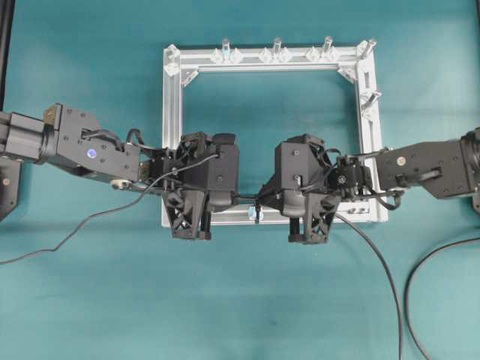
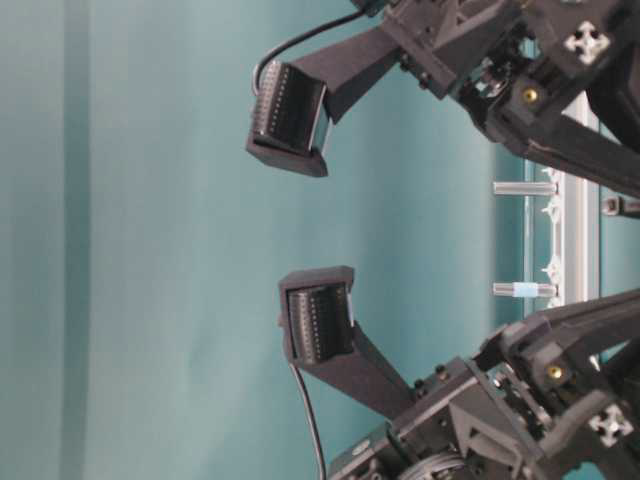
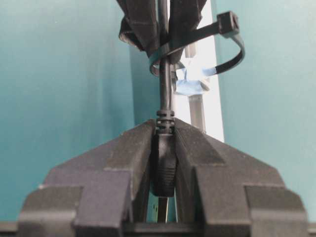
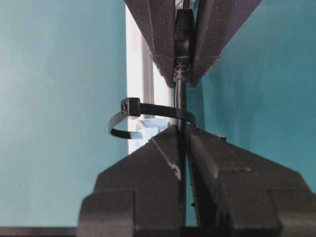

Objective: Insert the wire through the string loop located in the center.
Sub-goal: 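Open the right gripper and withdraw it right, releasing the cable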

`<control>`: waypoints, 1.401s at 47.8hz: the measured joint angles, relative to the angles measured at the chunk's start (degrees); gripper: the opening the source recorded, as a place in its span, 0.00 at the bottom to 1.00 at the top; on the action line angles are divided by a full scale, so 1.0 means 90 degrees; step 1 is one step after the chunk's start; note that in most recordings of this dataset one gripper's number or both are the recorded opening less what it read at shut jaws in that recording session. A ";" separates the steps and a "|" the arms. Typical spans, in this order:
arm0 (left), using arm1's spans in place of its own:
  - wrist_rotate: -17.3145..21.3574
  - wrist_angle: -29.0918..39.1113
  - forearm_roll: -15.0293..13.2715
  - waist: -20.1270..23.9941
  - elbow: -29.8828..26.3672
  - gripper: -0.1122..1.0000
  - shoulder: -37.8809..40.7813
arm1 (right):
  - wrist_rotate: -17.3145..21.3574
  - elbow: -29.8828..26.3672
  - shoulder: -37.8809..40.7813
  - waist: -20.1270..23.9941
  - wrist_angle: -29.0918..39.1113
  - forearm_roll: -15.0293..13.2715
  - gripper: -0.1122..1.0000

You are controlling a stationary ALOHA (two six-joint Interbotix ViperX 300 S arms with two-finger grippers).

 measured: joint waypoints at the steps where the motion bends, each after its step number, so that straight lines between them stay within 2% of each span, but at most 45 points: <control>1: 0.0000 0.0000 0.0000 0.0000 -0.0010 0.21 0.0000 | 0.0000 0.0000 0.0000 0.0000 0.0000 0.0000 0.17; 44: 0.0000 0.0010 0.0000 0.0000 -0.0010 0.21 -0.0010 | -0.0020 0.0000 0.0000 0.0039 0.0098 0.0000 0.17; 47: 0.0000 0.0010 0.0000 0.0000 -0.0010 0.21 -0.0010 | -0.0020 0.0000 -0.0010 0.0059 0.0156 0.0000 0.27; 55: 0.0000 0.0020 0.0000 0.0000 -0.0010 0.21 -0.0010 | -0.0010 0.0000 -0.0010 0.0127 0.0469 -0.0010 0.71; 57: 0.0000 0.0020 0.0000 0.0000 -0.0010 0.21 -0.0010 | -0.0010 0.0000 0.0000 0.0127 0.0547 -0.0010 0.78; 67: 0.0000 0.0020 0.0000 0.0000 0.0000 0.21 -0.0010 | -0.0010 0.0000 -0.0088 0.0117 0.0713 0.0000 0.78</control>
